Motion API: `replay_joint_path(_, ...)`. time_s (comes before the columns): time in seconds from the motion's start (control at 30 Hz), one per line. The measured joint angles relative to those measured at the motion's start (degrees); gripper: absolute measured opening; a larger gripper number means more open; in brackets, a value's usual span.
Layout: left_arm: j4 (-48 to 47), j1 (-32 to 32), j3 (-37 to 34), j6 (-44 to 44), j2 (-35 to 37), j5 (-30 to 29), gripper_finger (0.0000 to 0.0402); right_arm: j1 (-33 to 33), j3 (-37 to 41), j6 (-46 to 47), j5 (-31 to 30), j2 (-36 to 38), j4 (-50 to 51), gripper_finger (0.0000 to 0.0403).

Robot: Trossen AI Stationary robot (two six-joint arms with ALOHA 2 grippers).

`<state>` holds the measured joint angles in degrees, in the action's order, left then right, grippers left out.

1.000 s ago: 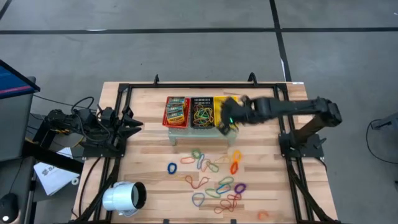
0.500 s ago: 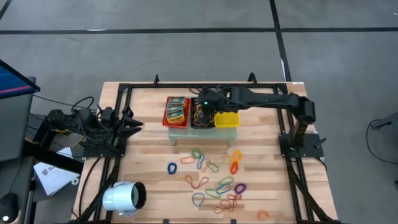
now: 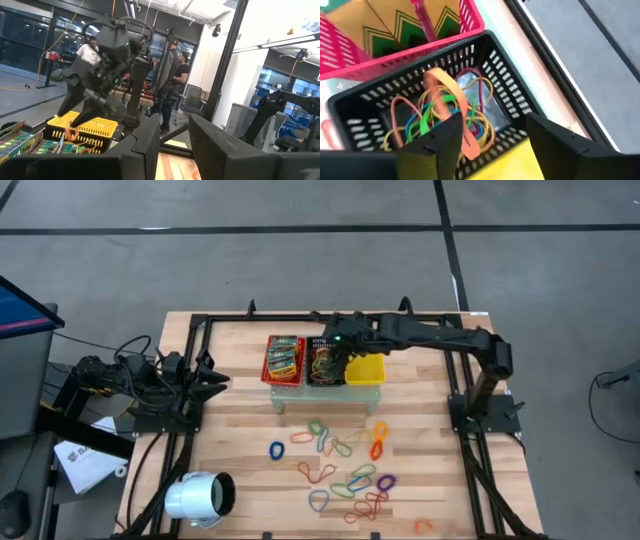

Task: Pick & Place Office Desk Supplies
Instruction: Put the orange rubber band into the black bin on the shelf

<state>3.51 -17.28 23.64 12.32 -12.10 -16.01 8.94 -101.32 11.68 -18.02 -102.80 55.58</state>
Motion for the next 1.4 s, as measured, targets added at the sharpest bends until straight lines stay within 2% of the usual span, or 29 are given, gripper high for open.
replay_joint_path(0.27,0.37,-0.01,0.0,0.0,0.0,0.0,0.0099,-2.45,0.0,1.67,-1.99,4.65,5.1,0.0222)
replay_joint_path(0.5,0.55,-0.02,0.0,0.16,0.0,0.0,0.0099,-1.31,0.0,-0.35,-5.4,2.67,-5.31,0.021)
replay_joint_path(0.7,0.59,-0.01,0.0,1.66,0.0,0.0,0.0099,0.19,0.13,-1.41,-4.15,0.23,2.01,0.0204)
replay_joint_path(1.0,0.64,-0.01,0.0,1.7,0.0,0.0,0.0099,0.26,-0.09,-3.07,-3.97,2.54,-0.06,0.0203)
replay_joint_path(1.13,0.66,-0.01,0.0,1.7,0.0,0.0,0.0099,-0.49,0.04,-1.53,0.35,3.03,5.45,0.0199)
replay_joint_path(1.27,0.72,0.0,0.0,1.7,-0.01,0.02,0.0099,-5.05,0.26,8.25,9.33,6.76,14.76,0.0192)
replay_joint_path(1.4,0.52,0.0,0.0,1.7,-0.02,0.48,0.0099,-17.08,4.32,20.64,10.93,8.77,23.21,0.0185)
